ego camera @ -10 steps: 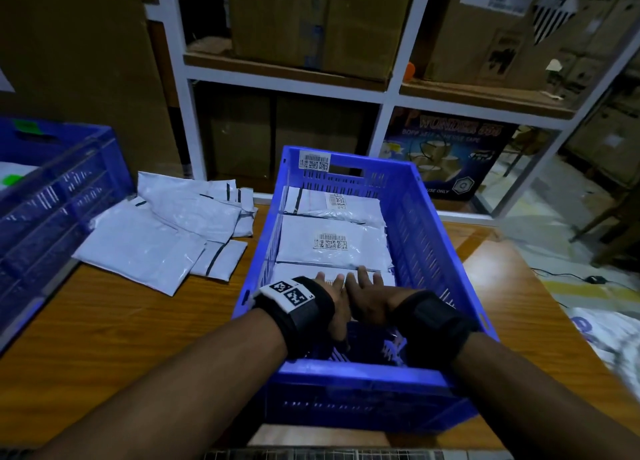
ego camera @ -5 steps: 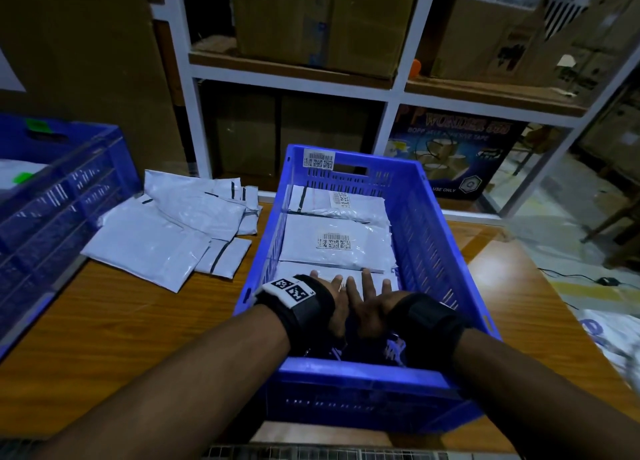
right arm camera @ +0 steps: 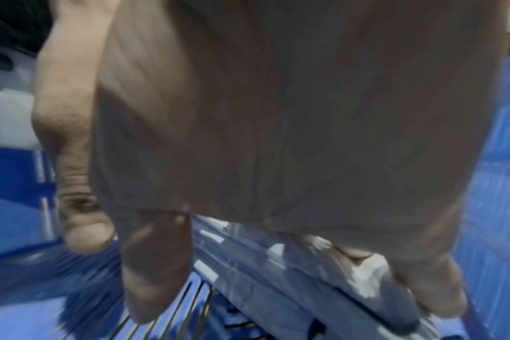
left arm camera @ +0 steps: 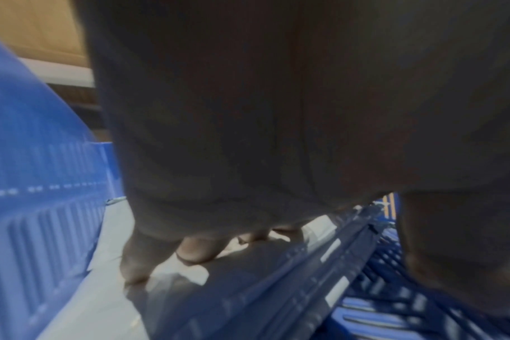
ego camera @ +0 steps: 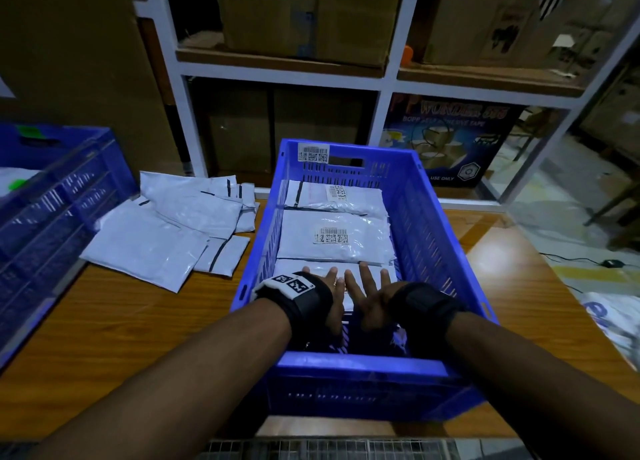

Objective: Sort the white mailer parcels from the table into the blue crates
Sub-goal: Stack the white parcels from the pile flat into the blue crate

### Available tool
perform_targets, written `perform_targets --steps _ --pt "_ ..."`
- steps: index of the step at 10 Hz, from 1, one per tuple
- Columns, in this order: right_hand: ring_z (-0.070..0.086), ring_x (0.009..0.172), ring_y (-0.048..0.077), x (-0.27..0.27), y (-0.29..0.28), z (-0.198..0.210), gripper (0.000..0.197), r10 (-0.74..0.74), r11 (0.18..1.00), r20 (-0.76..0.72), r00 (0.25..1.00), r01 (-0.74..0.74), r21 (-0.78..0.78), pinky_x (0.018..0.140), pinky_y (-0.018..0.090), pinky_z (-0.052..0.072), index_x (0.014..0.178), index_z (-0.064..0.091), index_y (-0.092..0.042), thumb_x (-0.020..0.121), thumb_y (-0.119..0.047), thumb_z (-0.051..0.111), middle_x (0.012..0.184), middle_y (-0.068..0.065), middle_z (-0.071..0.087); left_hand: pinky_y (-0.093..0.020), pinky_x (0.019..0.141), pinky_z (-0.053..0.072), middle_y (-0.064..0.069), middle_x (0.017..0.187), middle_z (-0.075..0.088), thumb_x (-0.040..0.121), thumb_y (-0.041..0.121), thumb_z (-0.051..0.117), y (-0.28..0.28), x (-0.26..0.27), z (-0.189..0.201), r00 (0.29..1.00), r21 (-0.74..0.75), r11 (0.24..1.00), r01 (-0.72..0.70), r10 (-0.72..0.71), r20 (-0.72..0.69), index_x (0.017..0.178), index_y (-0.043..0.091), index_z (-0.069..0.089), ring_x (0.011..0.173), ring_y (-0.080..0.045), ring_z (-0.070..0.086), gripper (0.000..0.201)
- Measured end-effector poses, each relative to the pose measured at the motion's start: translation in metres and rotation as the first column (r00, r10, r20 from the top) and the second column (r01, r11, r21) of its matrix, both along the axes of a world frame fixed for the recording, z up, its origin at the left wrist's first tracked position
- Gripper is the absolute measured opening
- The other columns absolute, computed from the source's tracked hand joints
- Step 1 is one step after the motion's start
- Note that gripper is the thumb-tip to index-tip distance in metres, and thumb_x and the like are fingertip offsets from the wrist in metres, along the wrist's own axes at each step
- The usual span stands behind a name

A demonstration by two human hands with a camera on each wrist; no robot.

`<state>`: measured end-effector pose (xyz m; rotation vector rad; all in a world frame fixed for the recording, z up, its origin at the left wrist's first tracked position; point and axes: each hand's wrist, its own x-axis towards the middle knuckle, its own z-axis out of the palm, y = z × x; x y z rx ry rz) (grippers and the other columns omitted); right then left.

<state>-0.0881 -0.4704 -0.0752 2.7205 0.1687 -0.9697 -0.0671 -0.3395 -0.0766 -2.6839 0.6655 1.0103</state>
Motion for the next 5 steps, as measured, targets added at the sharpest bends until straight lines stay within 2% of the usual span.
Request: perform_targets --steps 1,2,3,4,5 --pt "-0.014 0.145 0.049 -0.003 0.002 0.002 0.082 0.005 1.000 -0.008 1.000 -0.005 -0.028 0.116 0.059 0.007 0.154 -0.018 -0.027 0.099 -0.044 0.040 0.159 0.009 -0.029 -0.060 0.119 -0.005 -0.010 0.163 -0.022 0.097 0.055 0.043 0.003 -0.002 -0.006 0.999 -0.043 0.999 0.004 -0.002 0.036 0.157 0.015 -0.013 0.149 -0.044 -0.013 0.092" --pt "-0.015 0.144 0.050 0.000 0.002 0.001 0.084 0.000 1.000 -0.034 0.999 -0.001 -0.026 0.115 0.061 0.006 0.153 -0.019 -0.027 0.097 -0.043 0.041 0.158 0.010 -0.030 -0.065 0.118 0.003 -0.014 0.165 -0.013 0.098 0.048 0.050 0.002 -0.005 -0.010 0.997 -0.095 0.995 -0.020 0.027 0.071 0.159 0.013 -0.004 0.149 -0.047 -0.003 0.088" --pt "-0.015 0.144 0.051 0.004 0.000 -0.004 0.082 0.015 0.999 -0.050 0.999 -0.017 -0.048 0.114 0.063 0.002 0.153 -0.019 -0.027 0.096 -0.044 0.038 0.159 0.012 -0.028 -0.063 0.119 0.001 -0.014 0.165 -0.013 0.100 0.044 0.046 0.002 -0.003 -0.012 0.998 -0.049 0.999 0.011 -0.008 0.060 0.159 0.012 -0.002 0.150 -0.044 -0.005 0.083" --pt "-0.016 0.143 0.052 0.008 -0.003 -0.007 0.086 0.014 0.999 -0.082 0.997 -0.017 -0.042 0.114 0.063 0.004 0.152 -0.021 -0.028 0.095 -0.045 0.040 0.157 0.012 -0.032 -0.062 0.117 0.006 -0.016 0.165 0.001 0.102 0.028 0.049 0.004 -0.007 0.011 0.997 -0.125 0.991 -0.044 0.051 0.057 0.159 0.012 0.011 0.150 -0.043 0.003 0.071" --pt "-0.018 0.144 0.049 0.011 -0.005 -0.009 0.086 -0.002 1.000 -0.078 0.997 0.000 -0.017 0.115 0.063 0.005 0.151 -0.023 -0.030 0.095 -0.044 0.041 0.156 0.010 -0.035 -0.060 0.117 0.001 -0.013 0.166 -0.009 0.101 0.043 0.043 0.001 -0.007 0.002 0.999 -0.054 0.998 -0.024 0.026 0.038 0.159 0.009 0.004 0.150 -0.045 -0.003 0.078"
